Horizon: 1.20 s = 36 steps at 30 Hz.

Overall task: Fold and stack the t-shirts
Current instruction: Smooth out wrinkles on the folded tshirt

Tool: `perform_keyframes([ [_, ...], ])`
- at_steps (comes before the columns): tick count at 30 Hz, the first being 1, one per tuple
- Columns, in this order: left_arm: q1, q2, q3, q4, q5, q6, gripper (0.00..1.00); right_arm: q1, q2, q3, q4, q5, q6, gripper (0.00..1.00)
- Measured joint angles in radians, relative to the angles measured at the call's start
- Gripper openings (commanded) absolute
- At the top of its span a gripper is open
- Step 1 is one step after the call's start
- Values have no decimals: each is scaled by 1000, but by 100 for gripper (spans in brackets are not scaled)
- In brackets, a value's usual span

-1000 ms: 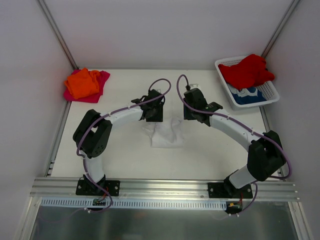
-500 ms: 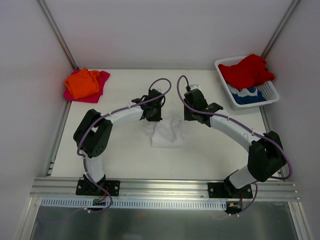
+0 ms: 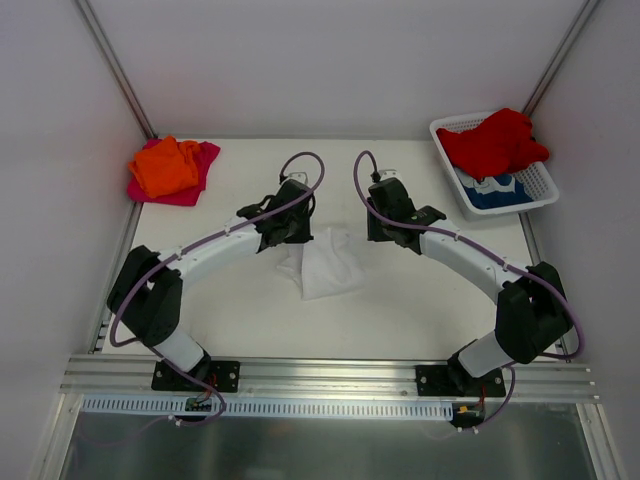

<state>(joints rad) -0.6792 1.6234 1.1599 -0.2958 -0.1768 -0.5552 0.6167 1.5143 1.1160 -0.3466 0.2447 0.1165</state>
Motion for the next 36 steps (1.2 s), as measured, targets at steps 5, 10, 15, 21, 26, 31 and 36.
perform_keyframes([
  [5,-2,-74,-23,-1,-34,-15,0,0,0,0,3,-11,3,28],
  [10,-2,-76,-56,-18,-44,-37,0,0,0,0,6,-18,3,28],
  [15,-9,-96,-84,-64,-74,-68,0,0,0,0,6,-18,3,28],
  [21,-56,-232,-136,-130,-150,-122,0,0,0,0,11,-25,6,28],
  [26,-68,-252,-142,-167,-193,-160,0,3,2,0,15,-31,6,28],
  [31,-86,-261,-156,-195,-219,-186,0,3,2,0,18,-34,6,28],
  [36,-78,-181,-162,-204,-229,-205,17,8,5,0,19,-45,6,29],
])
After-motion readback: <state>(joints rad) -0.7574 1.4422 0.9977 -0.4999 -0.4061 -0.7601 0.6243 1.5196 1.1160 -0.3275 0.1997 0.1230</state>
